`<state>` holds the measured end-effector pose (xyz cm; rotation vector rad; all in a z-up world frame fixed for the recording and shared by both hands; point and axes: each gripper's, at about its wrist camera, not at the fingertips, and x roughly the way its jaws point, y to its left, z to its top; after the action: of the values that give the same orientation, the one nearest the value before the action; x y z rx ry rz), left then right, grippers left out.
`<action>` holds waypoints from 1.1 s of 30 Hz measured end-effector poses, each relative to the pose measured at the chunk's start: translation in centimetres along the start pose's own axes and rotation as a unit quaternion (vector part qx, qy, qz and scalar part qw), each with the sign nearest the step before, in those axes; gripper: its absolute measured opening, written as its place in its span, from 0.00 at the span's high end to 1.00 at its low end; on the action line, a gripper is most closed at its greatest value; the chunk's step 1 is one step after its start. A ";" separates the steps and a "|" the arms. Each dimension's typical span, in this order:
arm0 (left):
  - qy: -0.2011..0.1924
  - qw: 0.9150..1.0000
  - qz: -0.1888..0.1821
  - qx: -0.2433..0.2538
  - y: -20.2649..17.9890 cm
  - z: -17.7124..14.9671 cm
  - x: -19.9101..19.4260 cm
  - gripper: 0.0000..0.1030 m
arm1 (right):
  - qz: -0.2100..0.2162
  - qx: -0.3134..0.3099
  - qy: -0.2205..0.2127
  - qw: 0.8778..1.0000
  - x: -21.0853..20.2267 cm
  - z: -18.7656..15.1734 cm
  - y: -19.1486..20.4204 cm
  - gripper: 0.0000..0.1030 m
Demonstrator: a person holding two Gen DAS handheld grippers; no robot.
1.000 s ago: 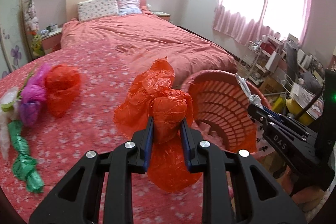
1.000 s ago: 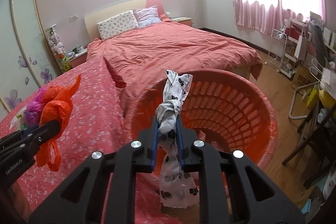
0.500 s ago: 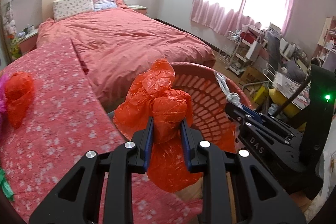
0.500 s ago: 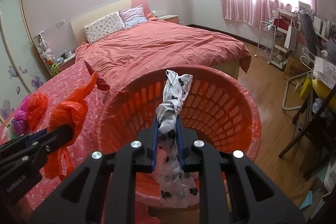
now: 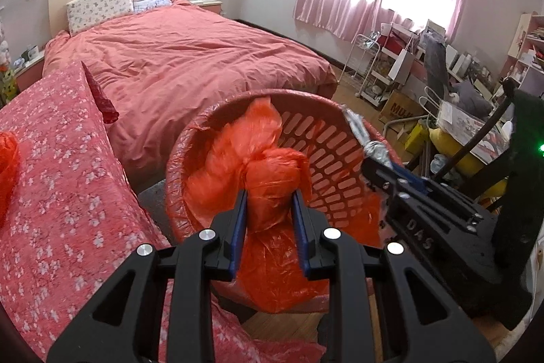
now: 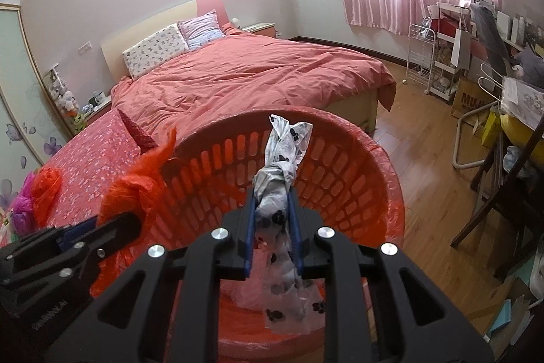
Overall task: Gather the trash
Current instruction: 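Open both tools to drop the patterned bag and orange bag into the basket, then move both open tools back to the trash pile on the bed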
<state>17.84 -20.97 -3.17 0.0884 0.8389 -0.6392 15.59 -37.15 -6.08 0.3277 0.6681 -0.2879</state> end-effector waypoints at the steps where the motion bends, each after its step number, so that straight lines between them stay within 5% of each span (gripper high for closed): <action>1: 0.005 1.000 -0.002 -0.003 0.1 0.0 0.2 0.73 | -0.002 0.003 0.001 1.000 0.0 0.0 0.0 0.79; 6: 0.013 1.000 0.008 -0.010 0.7 -0.5 0.5 0.62 | -0.010 0.006 -0.003 1.000 0.1 0.0 -0.6 0.59; 10: 0.013 1.000 0.020 -0.020 1.7 -0.8 0.1 0.60 | -0.014 0.006 -0.004 1.000 0.2 -0.2 -0.7 0.53; 22: -0.019 0.995 0.091 -0.035 6.4 -2.6 -4.7 0.51 | -0.006 -0.039 -0.007 0.999 -0.7 -0.5 3.2 0.49; 33: -0.059 0.979 0.174 -0.087 13.8 -5.5 -11.6 0.48 | 0.049 -0.103 -0.001 0.993 -1.7 -1.9 12.1 0.49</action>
<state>16.15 -2.34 -0.99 0.0366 0.7386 -0.2375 17.66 -25.16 -3.88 0.1615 0.6721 -0.1238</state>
